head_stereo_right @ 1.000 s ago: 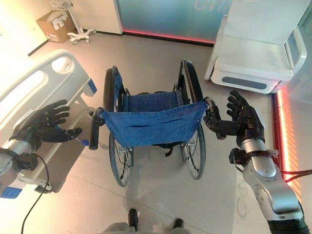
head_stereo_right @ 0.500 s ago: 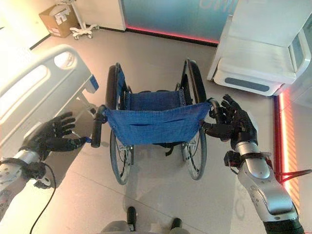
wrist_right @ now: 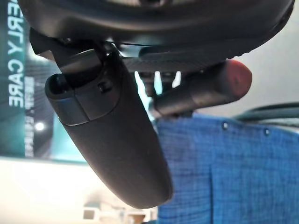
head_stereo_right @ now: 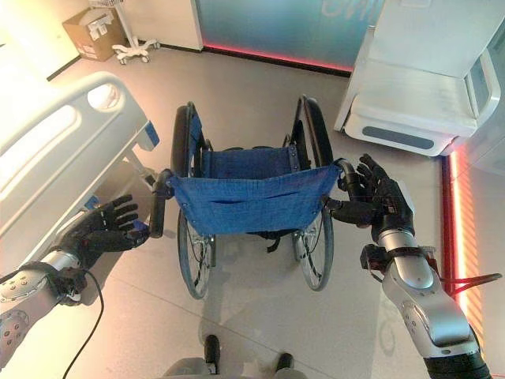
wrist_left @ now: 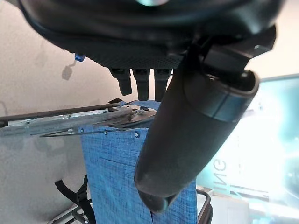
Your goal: Push the wheelchair next to the bed
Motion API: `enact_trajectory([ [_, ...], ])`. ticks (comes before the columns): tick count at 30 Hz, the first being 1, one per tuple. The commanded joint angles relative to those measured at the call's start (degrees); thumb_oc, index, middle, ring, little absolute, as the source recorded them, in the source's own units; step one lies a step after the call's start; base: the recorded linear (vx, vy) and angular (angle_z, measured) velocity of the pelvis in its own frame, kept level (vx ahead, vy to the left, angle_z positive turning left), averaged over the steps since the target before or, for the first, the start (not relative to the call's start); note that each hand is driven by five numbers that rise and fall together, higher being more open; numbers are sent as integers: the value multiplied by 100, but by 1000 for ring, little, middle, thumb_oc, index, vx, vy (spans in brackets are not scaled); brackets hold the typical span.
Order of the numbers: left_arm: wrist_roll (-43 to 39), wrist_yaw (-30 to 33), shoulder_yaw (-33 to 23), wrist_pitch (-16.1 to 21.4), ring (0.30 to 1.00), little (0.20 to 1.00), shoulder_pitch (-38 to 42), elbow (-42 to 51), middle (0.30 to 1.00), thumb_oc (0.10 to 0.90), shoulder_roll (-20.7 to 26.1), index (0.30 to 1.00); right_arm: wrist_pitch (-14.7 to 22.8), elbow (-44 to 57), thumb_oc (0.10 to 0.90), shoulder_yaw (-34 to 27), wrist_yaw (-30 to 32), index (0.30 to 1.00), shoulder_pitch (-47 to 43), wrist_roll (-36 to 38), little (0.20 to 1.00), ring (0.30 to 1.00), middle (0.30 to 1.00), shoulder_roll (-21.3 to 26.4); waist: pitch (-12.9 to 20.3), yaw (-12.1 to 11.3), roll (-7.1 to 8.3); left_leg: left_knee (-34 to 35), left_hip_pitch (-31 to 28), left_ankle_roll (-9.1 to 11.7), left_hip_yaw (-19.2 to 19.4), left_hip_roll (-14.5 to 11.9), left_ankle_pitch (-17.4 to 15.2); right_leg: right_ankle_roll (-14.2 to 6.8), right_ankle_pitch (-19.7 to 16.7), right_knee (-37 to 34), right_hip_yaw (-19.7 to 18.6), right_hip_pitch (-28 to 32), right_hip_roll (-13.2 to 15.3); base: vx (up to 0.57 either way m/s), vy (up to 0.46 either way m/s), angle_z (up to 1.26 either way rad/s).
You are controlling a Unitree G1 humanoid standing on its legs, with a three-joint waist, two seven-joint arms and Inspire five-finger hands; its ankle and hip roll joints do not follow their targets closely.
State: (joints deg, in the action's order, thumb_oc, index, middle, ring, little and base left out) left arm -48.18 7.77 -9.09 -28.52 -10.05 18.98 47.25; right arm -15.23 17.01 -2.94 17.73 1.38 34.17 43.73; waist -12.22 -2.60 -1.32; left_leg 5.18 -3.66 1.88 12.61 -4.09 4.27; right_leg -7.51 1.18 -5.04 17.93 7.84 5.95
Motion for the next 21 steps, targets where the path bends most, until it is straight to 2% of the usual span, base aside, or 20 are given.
enact_trajectory([
  [1, -531, 117, 90, 698, 900, 900, 1216, 90, 900, 800, 252, 900, 480, 210, 800, 265, 347, 900, -864, -125, 900, 900, 900, 277, 136, 156, 42, -18, -317, 230, 133, -58, -518, -34, -100, 4, -186, -148, -25, 0, 0, 0],
  [6, -701, 385, 266, 656, 900, 900, 1703, -102, 900, 800, 385, 900, 283, -55, 800, 500, 471, 900, -1266, -99, 900, 900, 900, 400, 140, 188, 24, -18, -338, 245, 146, -61, -514, -21, -94, 4, -199, -132, -33, 0, 0, 0],
  [14, -1147, 475, 623, 244, 900, 900, 2511, -440, 900, 800, 551, 900, -129, -339, 800, 805, 513, 900, -1876, -28, 900, 900, 900, 538, 137, 284, -15, -18, -338, 241, 171, -63, -505, 8, -72, 4, -300, -159, -64, 0, 0, 0],
  [21, -938, 732, 641, 548, 900, 900, 2977, -576, 900, 800, 680, 900, -369, -353, 800, 924, 544, 900, -2086, 70, 900, 900, 900, 507, 178, 311, -19, -18, -366, 229, 189, -49, -527, 21, -52, 4, -341, -145, -74, 30, -16, -2],
])
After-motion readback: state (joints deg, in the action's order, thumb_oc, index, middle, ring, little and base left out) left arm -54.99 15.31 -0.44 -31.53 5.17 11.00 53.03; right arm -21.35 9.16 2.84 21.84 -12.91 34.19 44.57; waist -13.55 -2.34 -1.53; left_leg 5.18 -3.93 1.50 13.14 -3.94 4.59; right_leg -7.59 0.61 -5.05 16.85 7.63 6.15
